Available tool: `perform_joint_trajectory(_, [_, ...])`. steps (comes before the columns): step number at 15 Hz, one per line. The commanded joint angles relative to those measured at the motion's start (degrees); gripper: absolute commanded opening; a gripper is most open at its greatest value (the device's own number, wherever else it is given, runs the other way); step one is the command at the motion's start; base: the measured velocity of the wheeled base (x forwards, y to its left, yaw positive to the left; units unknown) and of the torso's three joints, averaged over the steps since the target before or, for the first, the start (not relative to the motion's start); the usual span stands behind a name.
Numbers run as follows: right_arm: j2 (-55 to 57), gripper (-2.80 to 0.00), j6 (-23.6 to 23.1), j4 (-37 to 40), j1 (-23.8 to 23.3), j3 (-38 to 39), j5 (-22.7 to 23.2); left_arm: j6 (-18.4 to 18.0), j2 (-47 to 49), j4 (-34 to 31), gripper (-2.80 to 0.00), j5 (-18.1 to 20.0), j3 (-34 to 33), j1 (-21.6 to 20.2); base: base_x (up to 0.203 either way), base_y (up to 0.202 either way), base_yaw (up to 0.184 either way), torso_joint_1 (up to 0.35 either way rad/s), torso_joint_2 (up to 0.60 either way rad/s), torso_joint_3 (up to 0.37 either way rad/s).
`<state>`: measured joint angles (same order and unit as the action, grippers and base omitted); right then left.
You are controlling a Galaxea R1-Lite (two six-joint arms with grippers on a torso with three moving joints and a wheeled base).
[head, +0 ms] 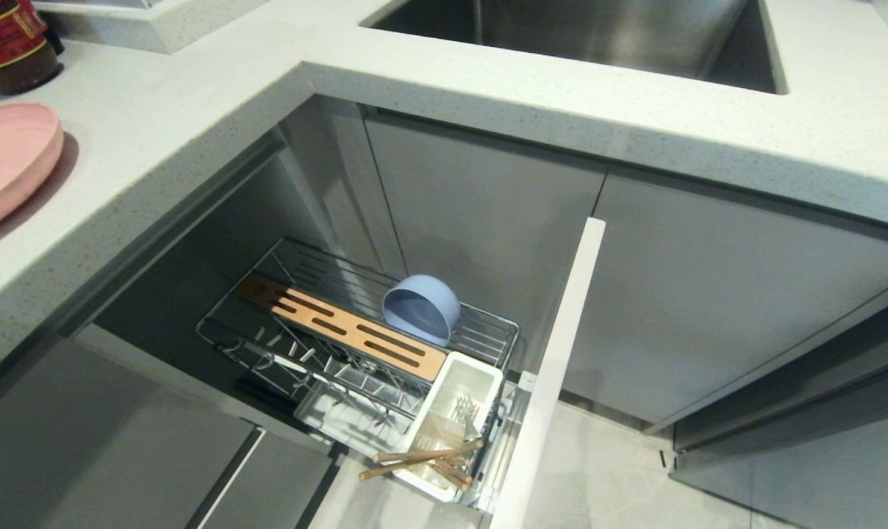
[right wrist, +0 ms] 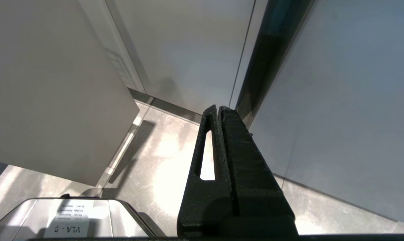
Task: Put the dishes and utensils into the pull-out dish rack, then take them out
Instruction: Pick up the spoon and place it in the cupboard
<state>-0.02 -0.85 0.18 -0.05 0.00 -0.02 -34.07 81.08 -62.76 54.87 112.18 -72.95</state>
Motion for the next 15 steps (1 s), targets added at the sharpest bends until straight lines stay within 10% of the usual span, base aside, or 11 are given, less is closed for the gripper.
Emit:
perform_joint_trajectory(1, [0.02, -2.80, -0.03, -0.01, 0.05, 0.00, 0.02, -0.82, 1.94, -0.35, -2.80, 0.21, 0.06, -0.70, 0.000, 0.000, 0.000, 0.000, 0.00, 0.000])
perform_joint_trajectory(6, [0.02, -2.80, -0.03, -0.01, -0.02, 0.00, -0.02, -1.44, 3.05, -0.87, -2.80, -0.20, -0.28, 1.44, 0.000, 0.000, 0.000, 0.000, 0.00, 0.000])
perform_joint_trajectory(7, [0.02, -2.80, -0.03, -0.01, -0.01, 0.00, -0.03, -1.44, 3.35, -0.95, 0.00, -0.53, -0.29, 2.16, 0.000, 0.000, 0.000, 0.000, 0.00, 0.000])
perform_joint_trajectory(15, [0.02, -2.80, -0.03, -0.01, 0.04, 0.00, -0.02, -1.35, 3.57, -3.85, 0.00, -0.85, -1.97, 10.04, 0.000, 0.000, 0.000, 0.000, 0.00, 0.000])
